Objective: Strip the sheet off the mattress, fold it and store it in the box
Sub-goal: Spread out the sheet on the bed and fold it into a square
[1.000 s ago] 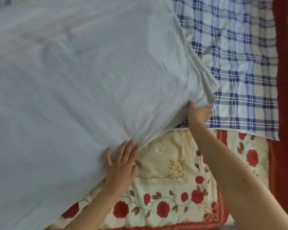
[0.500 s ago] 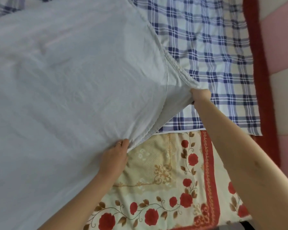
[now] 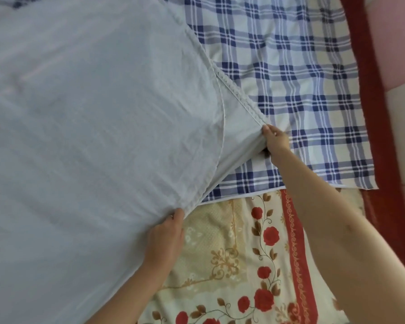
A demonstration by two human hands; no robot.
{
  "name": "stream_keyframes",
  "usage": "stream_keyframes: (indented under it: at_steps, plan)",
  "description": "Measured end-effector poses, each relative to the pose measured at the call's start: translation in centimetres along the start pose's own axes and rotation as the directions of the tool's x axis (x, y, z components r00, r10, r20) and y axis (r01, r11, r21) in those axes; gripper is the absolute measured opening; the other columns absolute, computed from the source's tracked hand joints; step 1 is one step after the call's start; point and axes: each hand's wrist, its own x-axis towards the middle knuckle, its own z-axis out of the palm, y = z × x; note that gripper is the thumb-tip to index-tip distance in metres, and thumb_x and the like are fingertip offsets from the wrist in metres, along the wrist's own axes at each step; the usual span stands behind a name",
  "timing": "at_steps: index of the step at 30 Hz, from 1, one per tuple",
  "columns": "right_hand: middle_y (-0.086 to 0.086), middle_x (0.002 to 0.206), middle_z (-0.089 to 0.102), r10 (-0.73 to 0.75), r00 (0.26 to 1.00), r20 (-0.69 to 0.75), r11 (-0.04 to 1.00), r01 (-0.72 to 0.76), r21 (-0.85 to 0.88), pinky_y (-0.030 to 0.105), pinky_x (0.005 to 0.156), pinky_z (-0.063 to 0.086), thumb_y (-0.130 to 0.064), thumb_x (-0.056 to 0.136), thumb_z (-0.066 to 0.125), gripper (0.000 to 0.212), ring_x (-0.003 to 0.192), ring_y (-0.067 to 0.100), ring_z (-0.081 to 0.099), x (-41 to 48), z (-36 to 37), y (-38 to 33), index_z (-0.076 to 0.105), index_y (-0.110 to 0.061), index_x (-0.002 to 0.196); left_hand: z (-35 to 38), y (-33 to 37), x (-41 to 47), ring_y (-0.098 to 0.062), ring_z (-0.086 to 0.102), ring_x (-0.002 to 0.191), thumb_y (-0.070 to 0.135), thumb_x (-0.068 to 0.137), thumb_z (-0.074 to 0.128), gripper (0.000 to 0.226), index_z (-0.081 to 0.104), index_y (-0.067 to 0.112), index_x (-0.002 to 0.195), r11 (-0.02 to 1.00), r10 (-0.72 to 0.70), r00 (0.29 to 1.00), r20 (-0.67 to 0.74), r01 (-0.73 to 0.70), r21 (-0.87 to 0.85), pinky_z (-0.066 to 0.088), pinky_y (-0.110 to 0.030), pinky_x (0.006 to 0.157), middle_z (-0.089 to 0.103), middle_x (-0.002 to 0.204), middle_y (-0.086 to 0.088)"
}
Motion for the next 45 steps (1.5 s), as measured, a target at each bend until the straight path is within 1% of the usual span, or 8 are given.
stream_keyframes:
  at_steps: [9,13,17,21,26,33,42,45]
  plan:
    - [-0.001,0.123,0.054,-0.213,0.974,-0.078,0.976,0.209,-0.054,0.032,0.1,0.044,-0.023,0.089,0.066,0.012,0.107,0.014,0.051,0.9,1.8,-0.3,0.066,-0.015,0.097,-1.5,-1.7,-0.3,-0.01,0.049,0.047,0.018,0.085,0.058,0.02,0.04,0.028,0.085,0.936,0.024,0.988,0.153,0.032,-0.351,0.039,-0.027,0.044,0.051,0.06,0.011]
    - [0.001,0.099,0.061,-0.221,0.968,-0.118,0.974,0.212,-0.08,0.026,0.079,0.046,-0.02,0.093,0.059,0.023,0.092,0.015,0.057,-0.2,1.6,-0.8,0.068,-0.006,0.108,-4.4,-3.5,3.0,-0.006,0.05,0.06,0.02,0.08,0.048,0.011,0.044,0.028,0.086,0.937,0.155,0.987,-0.045,-0.162,-0.308,0.039,-0.021,0.052,0.051,0.072,0.013]
    - [0.008,0.126,0.047,-0.217,0.889,-0.403,0.955,0.108,-0.275,0.035,0.101,0.03,-0.016,0.091,0.059,0.021,0.12,0.027,0.043,-0.3,4.4,-1.3,0.062,-0.014,0.112,-7.7,-6.4,10.3,-0.016,0.052,0.102,0.022,0.074,0.044,0.03,0.058,0.017,0.1,0.951,0.281,0.943,-0.177,-0.298,-0.08,0.036,-0.028,0.083,0.06,0.11,0.0]
    - [0.011,0.132,0.041,-0.586,0.698,-0.411,0.787,0.369,-0.495,0.041,0.112,0.012,-0.001,0.079,0.056,0.042,0.127,0.028,0.032,-1.9,9.3,-4.3,0.052,-0.016,0.118,-9.1,-10.0,18.9,-0.021,0.039,0.131,0.036,0.075,0.038,0.057,0.052,0.016,0.127,0.971,0.209,0.976,-0.066,-0.2,0.129,0.034,-0.043,0.096,0.044,0.143,-0.01]
    - [0.007,0.147,0.036,-0.478,0.838,-0.264,0.815,0.311,-0.489,0.044,0.115,0.005,-0.038,0.09,0.04,0.049,0.14,0.026,0.024,-2.9,15.8,-3.2,0.042,-0.017,0.135,-11.7,-13.8,30.2,-0.021,-0.009,0.146,0.056,0.093,0.034,0.068,0.002,0.037,0.15,0.953,-0.047,0.996,0.075,0.023,0.303,0.002,-0.059,0.11,-0.01,0.158,0.009]
    - [0.006,0.147,0.038,-0.492,0.818,-0.298,0.782,0.264,-0.565,0.05,0.115,0.007,-0.038,0.087,0.036,0.054,0.14,0.027,0.025,-2.2,17.3,-2.2,0.04,-0.017,0.136,-16.8,-17.6,42.3,-0.024,-0.018,0.144,0.059,0.095,0.024,0.068,-0.01,0.037,0.149,0.904,-0.348,0.938,0.003,0.334,0.266,-0.004,-0.067,0.108,-0.02,0.156,0.011]
    - [0.01,0.145,0.041,-0.492,0.809,-0.321,0.789,0.259,-0.557,0.051,0.114,0.008,-0.035,0.082,0.035,0.058,0.138,0.029,0.028,-2.2,17.6,-2.8,0.043,-0.013,0.135,-19.6,-19.2,47.6,-0.026,0.021,0.14,0.061,0.076,0.063,0.091,0.02,0.024,0.146,0.89,-0.455,0.856,-0.244,0.443,-0.107,0.014,-0.052,0.11,0.024,0.152,-0.004]
    - [0.011,0.144,0.042,-0.488,0.796,-0.359,0.799,0.243,-0.55,0.051,0.114,0.009,-0.034,0.081,0.035,0.058,0.137,0.03,0.029,-2.3,17.6,-3.2,0.045,-0.012,0.134,-20.4,-18.6,48.4,-0.026,0.042,0.124,0.041,0.077,0.072,0.066,0.041,0.023,0.132,0.928,-0.372,0.868,-0.33,0.345,-0.139,0.024,-0.044,0.102,0.047,0.134,-0.004]
